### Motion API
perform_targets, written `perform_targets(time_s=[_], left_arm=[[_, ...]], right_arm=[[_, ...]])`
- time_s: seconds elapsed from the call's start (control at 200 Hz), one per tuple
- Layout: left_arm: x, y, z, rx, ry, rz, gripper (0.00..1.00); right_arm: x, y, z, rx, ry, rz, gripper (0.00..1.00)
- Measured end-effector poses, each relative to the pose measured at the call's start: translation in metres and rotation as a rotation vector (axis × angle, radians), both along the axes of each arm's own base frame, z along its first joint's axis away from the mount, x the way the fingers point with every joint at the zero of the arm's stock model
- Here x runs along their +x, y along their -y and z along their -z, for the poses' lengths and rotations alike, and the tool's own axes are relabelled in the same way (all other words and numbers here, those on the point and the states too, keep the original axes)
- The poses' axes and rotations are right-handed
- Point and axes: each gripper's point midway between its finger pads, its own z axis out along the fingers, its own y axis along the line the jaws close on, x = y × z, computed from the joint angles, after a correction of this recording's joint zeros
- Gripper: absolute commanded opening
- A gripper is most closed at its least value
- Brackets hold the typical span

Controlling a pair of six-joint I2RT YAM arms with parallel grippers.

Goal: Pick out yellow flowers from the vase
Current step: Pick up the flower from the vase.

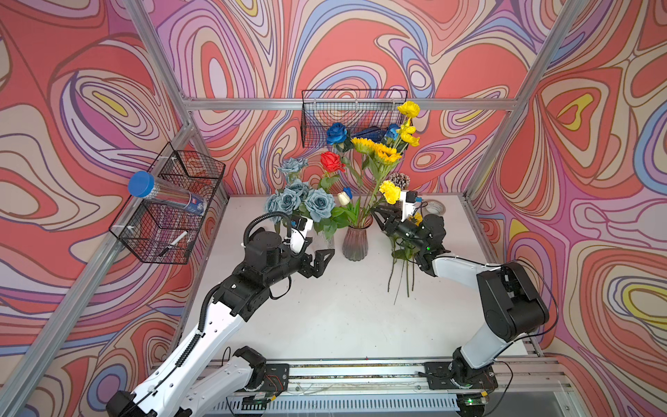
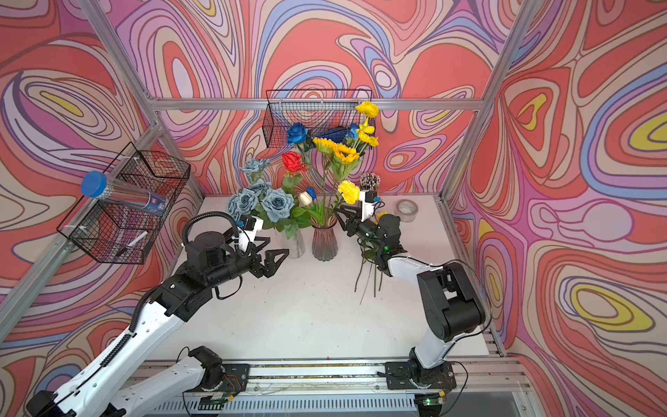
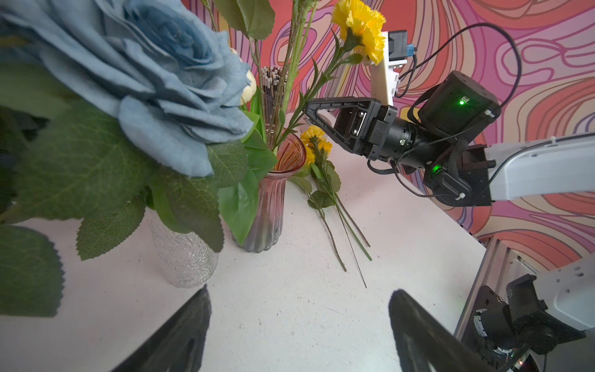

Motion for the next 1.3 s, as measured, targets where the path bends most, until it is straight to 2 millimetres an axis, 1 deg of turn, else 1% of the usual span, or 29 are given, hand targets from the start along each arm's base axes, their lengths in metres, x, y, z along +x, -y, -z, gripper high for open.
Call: perform_targets(time_s=[0.205,0.29,0.386,0.466,0.556,0.731,0.811,1.107,1.207,1.302], left_arm=[[0.002,-0.001,0.0,-0.002,-0.003,-0.003,0.88],[0.002,-0.001,0.001,-0.003,-0.006,-0.004,0.88],[0.003,-0.002,0.001,-0.007,-0.007,-0.008,0.88],[0.003,-0.001,0.0,-0.011,-0.006,-0.006,0.88],[0.003,-0.001,0.0,-0.013,-0.007,-0.005,0.88],[0.003,-0.002,0.0,-0.018,-0.011,-0.006,0.88],[0.003,-0.002,-0.001,-0.02,-0.013,-0.004,0.88],[0.003,-0.001,-0.001,-0.022,-0.011,-0.003,0.88],[0.003,-0.001,-0.001,-0.022,-0.011,-0.002,0.88],[0.003,-0.001,-0.001,-0.022,-0.011,-0.002,0.88]], right_arm=[[0.004,-0.005,-0.012,0.017,0.035,-0.018,0.42],[0.007,-0.006,-0.013,0.02,0.041,-0.022,0.42],[0.009,-0.007,-0.012,0.022,0.039,-0.023,0.39],[0.01,-0.007,-0.01,0.024,0.033,-0.026,0.31],[0.01,-0.008,-0.011,0.028,0.037,-0.031,0.2],[0.009,-0.009,-0.015,0.037,0.05,-0.043,0.05],[0.009,-0.009,-0.016,0.041,0.053,-0.044,0.0],[0.006,-0.009,-0.021,0.041,0.068,-0.048,0.0],[0.002,-0.008,-0.03,0.032,0.084,-0.048,0.0],[-0.007,-0.006,-0.046,0.017,0.117,-0.044,0.0]])
